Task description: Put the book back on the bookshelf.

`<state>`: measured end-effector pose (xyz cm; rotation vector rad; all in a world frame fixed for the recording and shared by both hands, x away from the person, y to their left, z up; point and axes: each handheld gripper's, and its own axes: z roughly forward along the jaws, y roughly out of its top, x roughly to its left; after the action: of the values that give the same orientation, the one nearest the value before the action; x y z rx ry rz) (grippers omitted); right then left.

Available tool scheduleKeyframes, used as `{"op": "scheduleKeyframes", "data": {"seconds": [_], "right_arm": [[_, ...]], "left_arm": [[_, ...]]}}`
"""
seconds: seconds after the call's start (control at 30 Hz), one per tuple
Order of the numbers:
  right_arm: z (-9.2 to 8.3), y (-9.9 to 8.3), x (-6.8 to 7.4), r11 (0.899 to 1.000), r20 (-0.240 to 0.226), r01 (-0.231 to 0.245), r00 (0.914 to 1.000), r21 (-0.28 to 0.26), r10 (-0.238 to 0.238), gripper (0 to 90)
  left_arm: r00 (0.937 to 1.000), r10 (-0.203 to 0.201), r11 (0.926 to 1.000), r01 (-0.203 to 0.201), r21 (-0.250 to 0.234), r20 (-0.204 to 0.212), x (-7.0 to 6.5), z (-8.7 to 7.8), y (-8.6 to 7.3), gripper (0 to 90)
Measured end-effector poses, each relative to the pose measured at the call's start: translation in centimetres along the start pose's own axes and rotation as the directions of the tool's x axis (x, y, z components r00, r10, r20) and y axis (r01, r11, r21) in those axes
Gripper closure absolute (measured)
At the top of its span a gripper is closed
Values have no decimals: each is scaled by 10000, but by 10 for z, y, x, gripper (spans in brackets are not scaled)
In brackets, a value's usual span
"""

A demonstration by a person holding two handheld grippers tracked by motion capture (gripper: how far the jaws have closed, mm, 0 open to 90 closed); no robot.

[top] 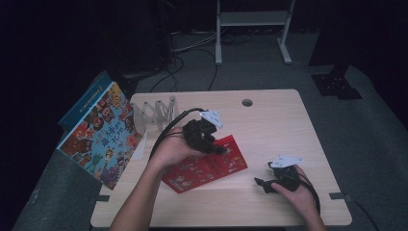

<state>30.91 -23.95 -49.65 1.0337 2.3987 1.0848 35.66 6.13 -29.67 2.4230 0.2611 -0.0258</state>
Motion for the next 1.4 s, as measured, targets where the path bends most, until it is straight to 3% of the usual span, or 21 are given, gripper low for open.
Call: {"op": "scheduleKeyframes", "data": {"seconds": [0.17,0.33,0.63,1.2,1.4], "right_arm": [[7,-1,-2,9995,312,-1,9995,305,-8,135],[8,-1,-5,9995,365,-191,9992,268,181,126],[10,-1,-5,9990,523,-346,9981,268,331,96],[11,0,-5,9990,545,-360,9979,268,345,87],[11,0,-6,9989,568,-399,9977,266,383,84]], "left_arm": [[9998,-175,9982,169,-576,-95,1,-16,-4,796],[9984,-429,9928,385,-1131,-366,1,-30,-10,796],[9928,-1019,9778,883,-1900,-629,7,-54,-26,796],[9819,-1644,9630,1390,-2310,-944,18,-99,-56,796],[9794,-1687,9637,1402,-2274,-1111,22,-113,-66,796]]}}
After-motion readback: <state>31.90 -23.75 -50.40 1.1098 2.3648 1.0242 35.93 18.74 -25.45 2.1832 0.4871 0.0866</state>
